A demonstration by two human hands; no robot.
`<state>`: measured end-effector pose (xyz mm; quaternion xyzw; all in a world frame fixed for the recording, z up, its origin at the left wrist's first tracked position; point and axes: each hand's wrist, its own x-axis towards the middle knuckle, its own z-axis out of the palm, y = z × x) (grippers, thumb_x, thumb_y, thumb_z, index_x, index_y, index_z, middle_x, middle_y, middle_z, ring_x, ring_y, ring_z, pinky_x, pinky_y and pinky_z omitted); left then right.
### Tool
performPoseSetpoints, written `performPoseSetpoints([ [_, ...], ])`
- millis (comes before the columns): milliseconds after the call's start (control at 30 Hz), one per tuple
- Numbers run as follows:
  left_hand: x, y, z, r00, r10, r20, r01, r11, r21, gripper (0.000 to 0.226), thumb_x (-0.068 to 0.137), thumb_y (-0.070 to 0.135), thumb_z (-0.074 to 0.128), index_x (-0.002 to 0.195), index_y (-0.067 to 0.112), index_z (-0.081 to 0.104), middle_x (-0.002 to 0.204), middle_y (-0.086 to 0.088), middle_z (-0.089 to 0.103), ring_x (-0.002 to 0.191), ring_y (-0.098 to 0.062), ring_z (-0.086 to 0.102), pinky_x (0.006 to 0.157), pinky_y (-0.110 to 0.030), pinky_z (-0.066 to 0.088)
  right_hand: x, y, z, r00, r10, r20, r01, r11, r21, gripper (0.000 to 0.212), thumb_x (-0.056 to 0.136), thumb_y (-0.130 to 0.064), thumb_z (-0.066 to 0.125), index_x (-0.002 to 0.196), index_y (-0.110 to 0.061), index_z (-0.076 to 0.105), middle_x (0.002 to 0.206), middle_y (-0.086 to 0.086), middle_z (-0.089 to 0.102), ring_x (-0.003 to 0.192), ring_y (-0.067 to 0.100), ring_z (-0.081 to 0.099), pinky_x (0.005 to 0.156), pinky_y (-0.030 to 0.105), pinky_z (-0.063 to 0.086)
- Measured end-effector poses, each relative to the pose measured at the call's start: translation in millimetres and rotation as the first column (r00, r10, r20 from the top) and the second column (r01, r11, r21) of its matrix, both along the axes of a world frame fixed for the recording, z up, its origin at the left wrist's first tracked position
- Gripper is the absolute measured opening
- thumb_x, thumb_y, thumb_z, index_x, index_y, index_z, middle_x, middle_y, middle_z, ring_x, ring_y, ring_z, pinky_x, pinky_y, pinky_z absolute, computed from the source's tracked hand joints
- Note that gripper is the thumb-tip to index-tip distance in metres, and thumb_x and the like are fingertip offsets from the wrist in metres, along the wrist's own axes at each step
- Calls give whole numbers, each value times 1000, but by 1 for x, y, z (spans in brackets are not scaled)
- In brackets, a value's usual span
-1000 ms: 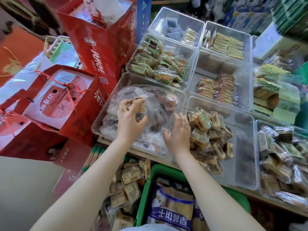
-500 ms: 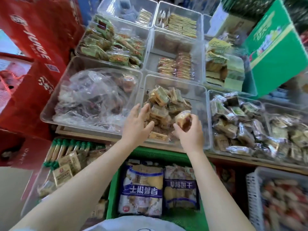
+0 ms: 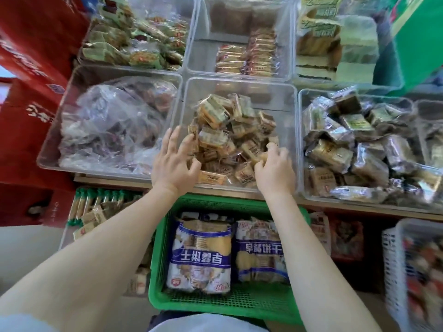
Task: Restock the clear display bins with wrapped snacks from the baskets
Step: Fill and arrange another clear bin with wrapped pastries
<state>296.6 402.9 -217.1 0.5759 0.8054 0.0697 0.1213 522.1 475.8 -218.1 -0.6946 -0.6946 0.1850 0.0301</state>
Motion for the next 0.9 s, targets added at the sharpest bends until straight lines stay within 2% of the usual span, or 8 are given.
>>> performPoseSetpoints([
  [167, 2, 0, 2, 999, 10, -38, -10, 1000, -15, 64, 93, 43, 38, 154, 29, 26, 166, 2, 2, 152, -14, -6, 121, -41, 12, 7, 0, 8, 979, 203, 35, -192, 962, -196, 43, 101, -40, 41, 135, -13, 51, 142, 13, 45, 123, 30, 49, 96, 47, 47],
  [367, 1, 0, 12, 1000, -28, 9, 29, 992, -120, 69, 93, 49, 38, 156, 27, 19, 166, 0, -6, 152, -16, -12, 124, -45, 9, 3, -66, 33, 948, 228, -224, -184, 963, 199, 25, 96, -20, 54, 116, -8, 64, 122, 13, 57, 113, 29, 52, 94, 45, 45],
  [500, -9, -43, 36, 944, -11, 329, -30, 992, 121, 48, 91, 27, 59, 138, 19, 51, 156, -9, 32, 146, -26, 26, 119, -47, 24, -26, -129, 34, 877, 293, -381, -225, 951, 213, 17, 96, -12, 54, 105, -7, 68, 105, 4, 60, 94, 19, 56, 79, 35, 49],
  [600, -45, -117, 36, 952, 49, 302, -156, 927, 341, 23, 90, 19, 61, 112, 14, 67, 116, -3, 60, 108, -22, 54, 96, -43, 44, -58, -166, 25, 884, 238, -401, -264, 965, -8, 20, 101, -18, 49, 108, -13, 67, 101, -5, 58, 86, 13, 53, 70, 29, 42],
  [667, -82, -162, 19, 948, 142, 284, -220, 939, 265, 25, 89, 19, 63, 111, 10, 68, 109, -6, 61, 104, -26, 55, 91, -39, 43, -81, -188, 17, 910, 194, -367, -250, 962, -111, 21, 101, -19, 47, 107, -18, 66, 102, -6, 59, 87, 12, 54, 71, 29, 42],
  [733, -118, -197, -3, 953, 232, 195, -243, 969, 34, 45, 87, 30, 67, 127, 10, 60, 128, -13, 54, 121, -34, 49, 98, -43, 39, -105, -210, 11, 927, 158, -340, -233, 953, -191, 20, 102, -21, 46, 106, -21, 65, 104, -4, 60, 91, 16, 58, 75, 32, 46],
  [800, -148, -222, -22, 958, 259, 121, -228, 948, -220, 72, 86, 48, 67, 146, 20, 40, 151, -15, 33, 140, -35, 30, 110, -49, 32, -129, -229, 9, 934, 150, -324, -237, 940, -247, 20, 101, -20, 46, 107, -19, 66, 105, -1, 61, 95, 18, 58, 76, 31, 44],
  [900, -177, -243, -39, 973, 172, 152, -98, 910, -404, 92, 83, 61, 65, 155, 35, 14, 158, -13, 20, 143, -34, 26, 110, -52, 35, -161, -247, 12, 942, 152, -300, -236, 934, -268, 21, 101, -19, 48, 108, -17, 67, 104, 0, 60, 97, 20, 57, 81, 33, 45],
])
